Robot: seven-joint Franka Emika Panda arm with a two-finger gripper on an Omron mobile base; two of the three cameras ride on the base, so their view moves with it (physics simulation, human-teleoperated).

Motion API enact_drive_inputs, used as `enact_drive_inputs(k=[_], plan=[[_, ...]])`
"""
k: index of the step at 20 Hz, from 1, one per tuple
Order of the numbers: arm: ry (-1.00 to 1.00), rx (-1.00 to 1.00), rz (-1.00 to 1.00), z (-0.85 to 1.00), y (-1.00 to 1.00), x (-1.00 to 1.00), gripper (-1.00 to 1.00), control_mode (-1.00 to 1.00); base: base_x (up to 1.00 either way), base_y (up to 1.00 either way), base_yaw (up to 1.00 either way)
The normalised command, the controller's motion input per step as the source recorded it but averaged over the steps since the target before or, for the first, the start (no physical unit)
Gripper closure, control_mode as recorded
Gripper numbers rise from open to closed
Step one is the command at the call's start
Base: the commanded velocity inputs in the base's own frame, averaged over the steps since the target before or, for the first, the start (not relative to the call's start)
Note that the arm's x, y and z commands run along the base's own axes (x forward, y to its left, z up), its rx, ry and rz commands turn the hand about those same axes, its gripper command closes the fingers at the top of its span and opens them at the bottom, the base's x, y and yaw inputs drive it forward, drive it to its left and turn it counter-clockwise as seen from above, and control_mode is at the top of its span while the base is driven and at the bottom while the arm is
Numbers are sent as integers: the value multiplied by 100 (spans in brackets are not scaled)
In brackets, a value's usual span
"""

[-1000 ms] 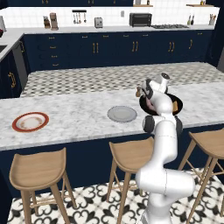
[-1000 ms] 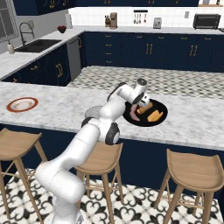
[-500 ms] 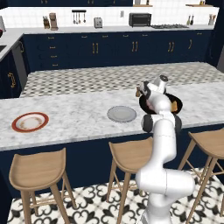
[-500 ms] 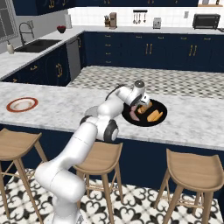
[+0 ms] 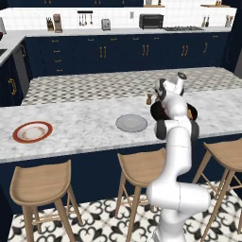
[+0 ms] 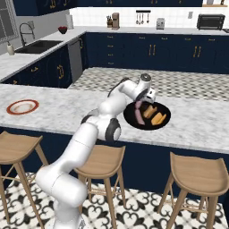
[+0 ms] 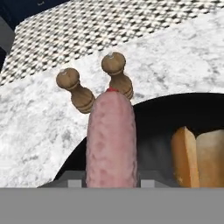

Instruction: Place one bun and one sausage from the bowl on each plate.

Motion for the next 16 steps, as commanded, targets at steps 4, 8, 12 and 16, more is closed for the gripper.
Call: enact_drive_inputs(k=[4, 8, 12, 16], plan=[[2, 0, 0, 75, 30, -48, 100, -100, 0, 0, 0], [15, 0, 0, 13, 79, -32, 100, -100, 0, 0, 0], [14, 0, 1, 0, 100, -44, 100, -100, 0, 0, 0], [2, -1, 0, -3, 100, -60, 100, -100, 0, 0, 0]])
